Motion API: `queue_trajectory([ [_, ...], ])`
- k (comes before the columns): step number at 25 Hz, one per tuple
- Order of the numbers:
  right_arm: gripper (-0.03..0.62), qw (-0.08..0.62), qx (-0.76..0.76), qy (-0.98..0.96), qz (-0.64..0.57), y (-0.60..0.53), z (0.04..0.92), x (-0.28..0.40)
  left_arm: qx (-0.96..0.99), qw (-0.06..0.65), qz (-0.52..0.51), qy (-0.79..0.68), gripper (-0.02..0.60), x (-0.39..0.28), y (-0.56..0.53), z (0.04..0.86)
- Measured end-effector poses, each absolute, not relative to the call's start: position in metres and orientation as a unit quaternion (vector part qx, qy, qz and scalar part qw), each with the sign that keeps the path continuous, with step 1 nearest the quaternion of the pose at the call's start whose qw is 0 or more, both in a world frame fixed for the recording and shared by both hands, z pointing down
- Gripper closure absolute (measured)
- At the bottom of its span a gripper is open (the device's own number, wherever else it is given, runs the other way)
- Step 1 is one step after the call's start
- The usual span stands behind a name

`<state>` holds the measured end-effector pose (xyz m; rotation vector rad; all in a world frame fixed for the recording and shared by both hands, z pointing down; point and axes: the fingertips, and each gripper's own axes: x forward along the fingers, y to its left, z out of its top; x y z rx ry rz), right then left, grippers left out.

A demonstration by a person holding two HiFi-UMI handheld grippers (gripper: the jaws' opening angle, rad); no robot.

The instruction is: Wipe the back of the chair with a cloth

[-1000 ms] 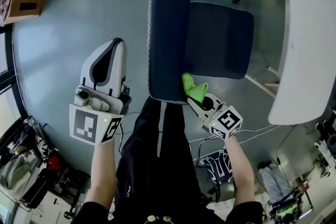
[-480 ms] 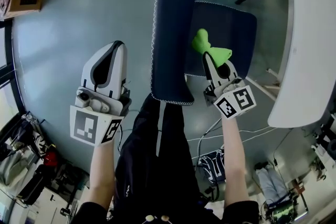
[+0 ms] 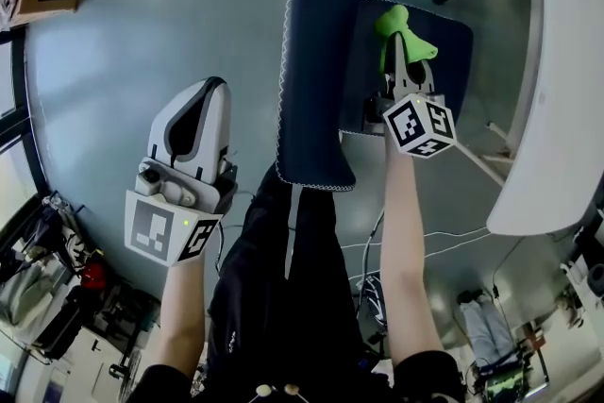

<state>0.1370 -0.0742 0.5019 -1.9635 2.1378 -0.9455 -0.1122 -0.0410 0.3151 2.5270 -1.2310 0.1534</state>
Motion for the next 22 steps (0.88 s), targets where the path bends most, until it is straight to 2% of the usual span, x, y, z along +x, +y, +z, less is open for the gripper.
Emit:
queue_trajectory([
  [17, 0.576, -0.030, -0.645, 0.687, -0.333, -0.144, 0.572, 0.135, 0.887, 0.173, 0.039, -0.426, 0.575, -0.117, -0.051, 0.318],
  [22, 0.576, -0.029, -0.622, 0.705, -0.340, -0.151, 0.570, 0.116, 0.886, 0.172, 0.043, -0.428, 0.575, -0.119, -0.051, 0.319],
])
